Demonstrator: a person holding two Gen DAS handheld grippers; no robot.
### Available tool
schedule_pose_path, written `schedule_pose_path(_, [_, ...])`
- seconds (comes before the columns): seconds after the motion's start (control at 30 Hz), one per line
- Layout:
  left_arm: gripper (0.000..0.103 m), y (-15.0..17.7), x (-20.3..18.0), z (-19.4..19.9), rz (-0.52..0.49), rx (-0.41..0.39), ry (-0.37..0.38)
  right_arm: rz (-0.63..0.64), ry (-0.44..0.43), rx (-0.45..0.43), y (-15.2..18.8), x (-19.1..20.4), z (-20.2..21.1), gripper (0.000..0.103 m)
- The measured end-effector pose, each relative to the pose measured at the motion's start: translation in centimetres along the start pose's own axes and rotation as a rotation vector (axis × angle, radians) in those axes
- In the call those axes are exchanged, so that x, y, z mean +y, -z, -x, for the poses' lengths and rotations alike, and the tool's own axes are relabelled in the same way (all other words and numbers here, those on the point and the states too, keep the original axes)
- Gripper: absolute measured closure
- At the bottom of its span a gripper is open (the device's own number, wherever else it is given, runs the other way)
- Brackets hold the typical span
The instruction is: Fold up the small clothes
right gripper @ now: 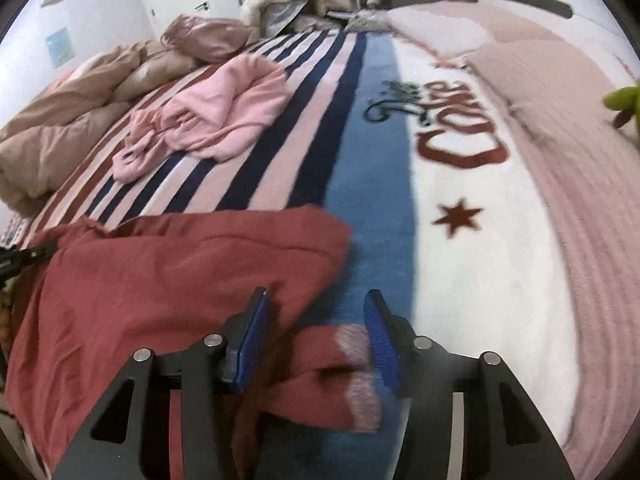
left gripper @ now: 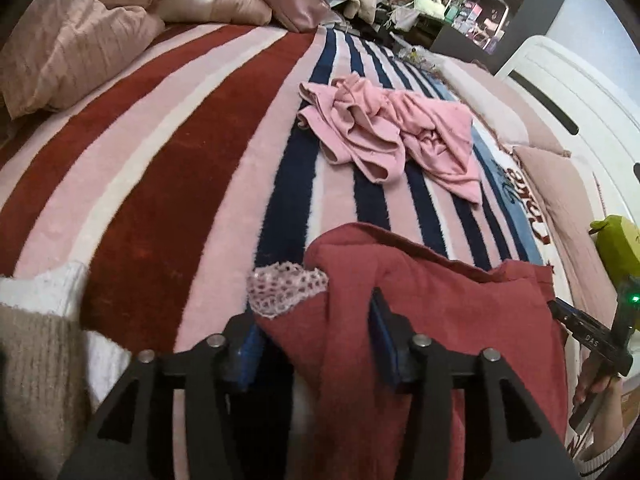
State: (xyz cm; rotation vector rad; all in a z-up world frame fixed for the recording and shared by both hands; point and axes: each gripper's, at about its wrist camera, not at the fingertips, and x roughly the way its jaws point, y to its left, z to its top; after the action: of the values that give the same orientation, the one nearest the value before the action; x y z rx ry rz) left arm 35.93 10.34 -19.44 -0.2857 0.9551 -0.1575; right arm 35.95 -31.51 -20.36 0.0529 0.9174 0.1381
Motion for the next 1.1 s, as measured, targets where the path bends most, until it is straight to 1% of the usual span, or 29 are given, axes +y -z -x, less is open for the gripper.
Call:
schedule_pose_path(0.03, [0.046, -0.1, -0.1, 0.4, -0.002, -0.01, 0.005, -0.004, -0.025, -0.011, 0.0, -0.4, 0.6, 0.057])
schedule_pose_path(0.07, [0.041, -0.1, -0.2, 1.2, -0.01, -0.026, 0.022, -0.015, -0.065, -0.016, 0.1, -0.7, 1.1, 0.044])
schedule_pose_path(0.1, [0.036, -0.2, -0.4, 1.6, -0.017, -0.032, 0.034, -0.031, -0.121, -0.012, 0.2, -1.0, 1.5, 0.038])
schedule_pose_path(0.13, [0.036, -0.2, -0.5, 2.2, -0.024, -0.042, 0.051, -0.043, -0.197, 0.003, 0.5, -1.1, 1.7, 0.022])
schedule_pose_path(0.17, [0.036, -0.2, -0.8, 2.9, -0.029, -0.051, 0.066, -0.041, -0.258, 0.031, 0.7, -1.0, 1.5, 0.016])
schedule_pose_path(0.2, [0.036, -0.2, -0.9, 3.3, -0.028, -0.054, 0.07, -0.033, -0.27, 0.044, 0.9, -0.9, 1.4, 0.016])
schedule_pose_path(0.27, [0.035, 0.0, -1.2, 4.0, -0.024, -0.061, 0.085, -0.002, -0.25, 0.059, 1.4, -0.1, 0.8, 0.016])
schedule_pose_path(0.3, [0.034, 0.2, -1.2, 4.2, -0.025, -0.059, 0.095, 0.009, -0.256, 0.063, 1.7, 0.2, 0.5, 0.016])
schedule_pose_path(0.33, [0.034, 0.4, -1.3, 4.4, -0.028, -0.056, 0.102, 0.014, -0.282, 0.064, 2.0, 0.6, 0.3, 0.015])
schedule_pose_path(0.4, [0.032, 1.2, -1.4, 4.7, -0.048, -0.039, 0.109, 0.031, -0.345, 0.086, 2.5, 1.5, 0.0, 0.018])
schedule_pose_path(0.43, [0.032, 1.6, -1.6, 4.8, -0.064, -0.028, 0.116, 0.051, -0.361, 0.102, 2.8, 2.3, -0.2, 0.021])
schedule_pose_path(0.47, [0.032, 2.1, -1.7, 5.0, -0.079, -0.022, 0.121, 0.078, -0.347, 0.102, 3.1, 3.0, -0.2, 0.031])
schedule_pose_path(0.5, [0.032, 2.6, -1.7, 5.2, -0.089, -0.02, 0.124, 0.103, -0.333, 0.103, 3.2, 3.6, -0.2, 0.055])
schedule_pose_path(0.53, [0.032, 3.1, -1.6, 5.3, -0.093, -0.015, 0.128, 0.108, -0.335, 0.105, 3.2, 4.0, -0.2, 0.068])
schedule_pose_path(0.57, [0.032, 3.4, -1.5, 5.5, -0.09, -0.014, 0.134, 0.096, -0.359, 0.108, 3.1, 4.0, -0.2, 0.085])
schedule_pose_path(0.6, [0.032, 3.5, -1.4, 5.6, -0.088, -0.013, 0.139, 0.084, -0.393, 0.113, 3.0, 4.1, -0.1, 0.085])
schedule_pose_path(0.63, [0.032, 3.7, -1.3, 5.8, -0.087, -0.011, 0.142, 0.091, -0.381, 0.11, 3.0, 4.3, 0.0, 0.086])
schedule_pose_path(0.7, [0.032, 4.1, -1.1, 6.2, -0.087, -0.012, 0.149, 0.071, -0.412, 0.11, 2.9, 4.1, 0.1, 0.086])
schedule_pose_path(0.77, [0.032, 4.3, -0.7, 6.6, -0.074, -0.018, 0.173, 0.001, -0.509, 0.106, 3.0, 3.2, 0.3, 0.087])
schedule_pose_path(0.83, [0.032, 4.6, -0.2, 7.2, -0.051, -0.026, 0.21, -0.058, -0.62, 0.08, 3.1, 2.4, 0.7, 0.088])
schedule_pose_path(0.87, [0.031, 4.7, -0.2, 7.2, -0.046, -0.026, 0.222, -0.078, -0.638, 0.078, 3.2, 2.1, 0.6, 0.088])
schedule_pose_path(0.9, [0.027, 4.9, 0.0, 7.3, -0.041, -0.025, 0.233, -0.098, -0.632, 0.086, 3.2, 1.9, 0.3, 0.088])
schedule_pose_path(0.93, [0.025, 5.2, 0.2, 7.4, -0.034, -0.022, 0.241, -0.101, -0.59, 0.104, 3.3, 1.8, -0.1, 0.086])
schedule_pose_path(0.97, [0.025, 5.5, 0.3, 7.4, -0.024, -0.014, 0.247, -0.099, -0.554, 0.114, 3.3, 1.8, -0.4, 0.079])
schedule_pose_path(1.03, [0.025, 6.5, 0.6, 7.6, -0.012, 0.002, 0.245, -0.1, -0.491, 0.133, 3.5, 1.8, -0.6, 0.072])
schedule_pose_path(1.07, [0.025, 7.3, 0.7, 8.0, -0.009, 0.003, 0.236, -0.095, -0.474, 0.133, 3.5, 1.9, -0.3, 0.069])
schedule_pose_path(1.1, [0.025, 8.0, 0.8, 8.5, -0.007, -0.002, 0.221, -0.077, -0.435, 0.13, 3.5, 2.1, 0.3, 0.066])
